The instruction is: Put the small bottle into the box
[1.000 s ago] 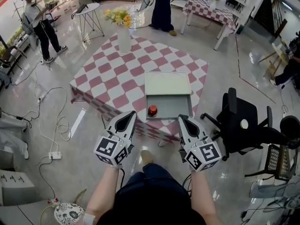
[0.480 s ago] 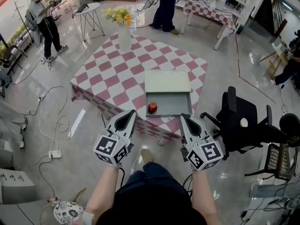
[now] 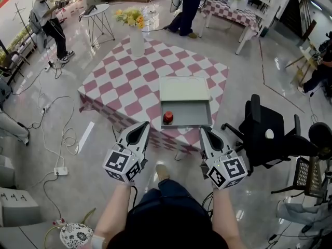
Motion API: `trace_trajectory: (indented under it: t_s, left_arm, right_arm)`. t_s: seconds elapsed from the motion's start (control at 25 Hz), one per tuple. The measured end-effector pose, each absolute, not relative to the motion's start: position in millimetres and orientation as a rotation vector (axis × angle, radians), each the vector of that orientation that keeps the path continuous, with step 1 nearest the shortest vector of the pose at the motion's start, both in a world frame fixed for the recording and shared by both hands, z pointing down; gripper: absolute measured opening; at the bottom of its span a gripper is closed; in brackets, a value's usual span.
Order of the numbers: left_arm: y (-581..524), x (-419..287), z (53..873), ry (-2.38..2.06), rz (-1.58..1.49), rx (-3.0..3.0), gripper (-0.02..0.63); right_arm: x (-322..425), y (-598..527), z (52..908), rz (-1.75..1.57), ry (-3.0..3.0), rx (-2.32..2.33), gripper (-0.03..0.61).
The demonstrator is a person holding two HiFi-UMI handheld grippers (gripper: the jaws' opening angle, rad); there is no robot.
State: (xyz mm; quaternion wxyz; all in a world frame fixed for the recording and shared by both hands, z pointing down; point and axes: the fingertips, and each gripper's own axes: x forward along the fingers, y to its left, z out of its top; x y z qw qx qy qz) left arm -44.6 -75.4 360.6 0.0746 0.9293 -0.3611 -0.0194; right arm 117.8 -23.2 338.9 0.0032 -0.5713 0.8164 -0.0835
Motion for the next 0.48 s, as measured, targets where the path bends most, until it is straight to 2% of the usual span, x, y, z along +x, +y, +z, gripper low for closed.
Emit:
trace_trajectory:
  t_s: [0.48]
  left_arm:
    - [-68.9,-43.0,357.6,-1.076,-0.067,2.797,0.009]
  right_arm:
    - [116.6,-14.7,337.4,-0.252,2.551,-1.791,0.003]
